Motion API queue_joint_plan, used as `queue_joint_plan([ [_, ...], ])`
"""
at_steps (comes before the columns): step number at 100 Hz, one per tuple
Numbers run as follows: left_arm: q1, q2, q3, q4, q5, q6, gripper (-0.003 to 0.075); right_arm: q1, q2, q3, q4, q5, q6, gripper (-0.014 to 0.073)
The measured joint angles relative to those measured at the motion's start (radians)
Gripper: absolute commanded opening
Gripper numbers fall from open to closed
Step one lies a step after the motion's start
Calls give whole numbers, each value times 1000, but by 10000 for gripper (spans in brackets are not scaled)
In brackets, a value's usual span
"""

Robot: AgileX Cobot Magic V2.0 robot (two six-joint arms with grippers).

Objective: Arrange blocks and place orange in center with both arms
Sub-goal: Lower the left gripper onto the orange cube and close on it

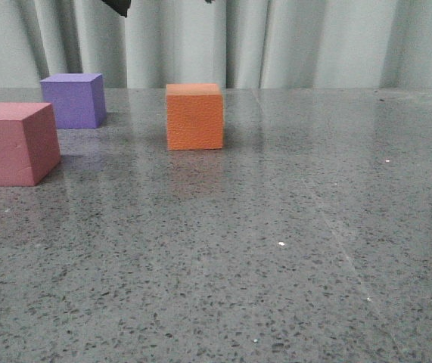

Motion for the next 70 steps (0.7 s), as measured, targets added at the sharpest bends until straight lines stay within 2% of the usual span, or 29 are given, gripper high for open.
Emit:
queue_joint_plan([
  [14, -32, 75, -61, 90, 47, -72, 620, 0, 0, 0, 0, 0, 0, -67],
  [70, -39, 127, -74, 113, 17, -108, 620, 0, 0, 0, 0, 0, 2, -67],
])
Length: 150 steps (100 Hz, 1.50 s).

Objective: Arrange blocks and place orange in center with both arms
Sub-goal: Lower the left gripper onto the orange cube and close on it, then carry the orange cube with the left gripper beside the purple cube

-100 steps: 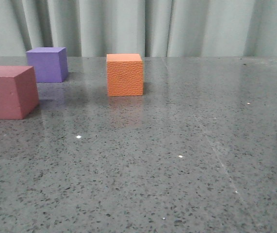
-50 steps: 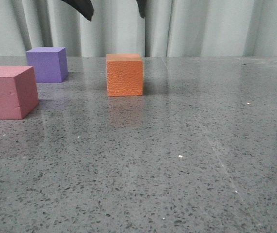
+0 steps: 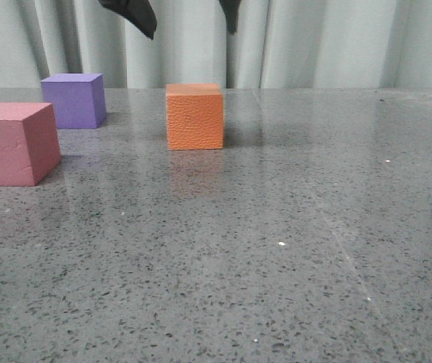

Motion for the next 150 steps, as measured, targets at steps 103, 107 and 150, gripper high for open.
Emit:
queue_joint_plan([
  [103, -2, 132, -1, -4, 53, -76, 174, 0, 0, 0, 0, 0, 0, -67],
  [107, -2, 126, -1, -4, 56, -68, 174, 0, 0, 0, 0, 0, 0, -67],
  [150, 3, -111, 10, 142, 179, -6, 174, 0, 0, 0, 0, 0, 0, -67],
])
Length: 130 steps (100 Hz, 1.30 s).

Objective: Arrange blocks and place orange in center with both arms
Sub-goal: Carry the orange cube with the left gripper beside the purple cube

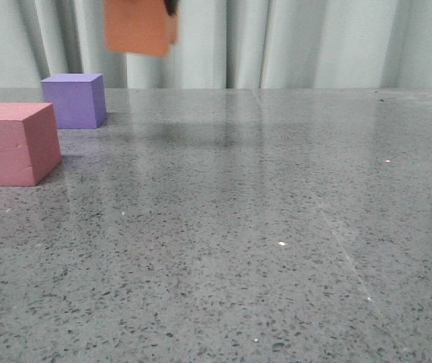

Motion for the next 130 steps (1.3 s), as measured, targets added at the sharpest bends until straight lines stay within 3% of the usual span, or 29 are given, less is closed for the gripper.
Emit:
queue_joint_plan([
  [29, 130, -146, 163, 18, -18, 0, 174, 0, 0, 0, 0, 0, 0, -67],
  [51, 233, -199, 289, -50, -135, 0, 174, 0, 0, 0, 0, 0, 0, -67],
  [75, 245, -199, 369, -71, -230, 0, 174, 0, 0, 0, 0, 0, 0, -67],
  [130, 280, -115, 371, -91, -277, 3, 174, 0, 0, 0, 0, 0, 0, -67],
])
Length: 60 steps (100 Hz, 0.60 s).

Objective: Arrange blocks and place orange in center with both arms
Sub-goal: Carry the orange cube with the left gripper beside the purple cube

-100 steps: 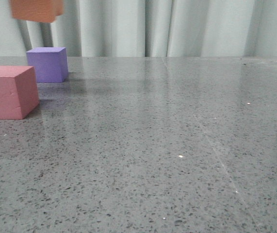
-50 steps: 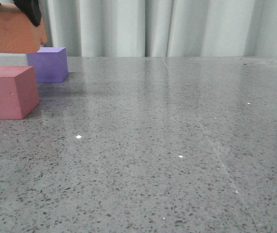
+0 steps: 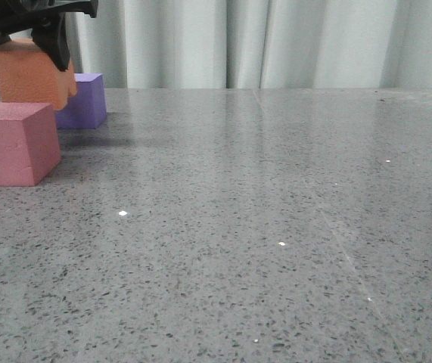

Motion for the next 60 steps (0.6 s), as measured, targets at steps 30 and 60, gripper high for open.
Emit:
queue_joint_plan([
  [30, 2, 26, 16, 0, -14, 2, 174, 0, 0, 0, 0, 0, 0, -67],
  [60, 2, 81, 29, 0, -40, 2, 174, 0, 0, 0, 0, 0, 0, -67],
])
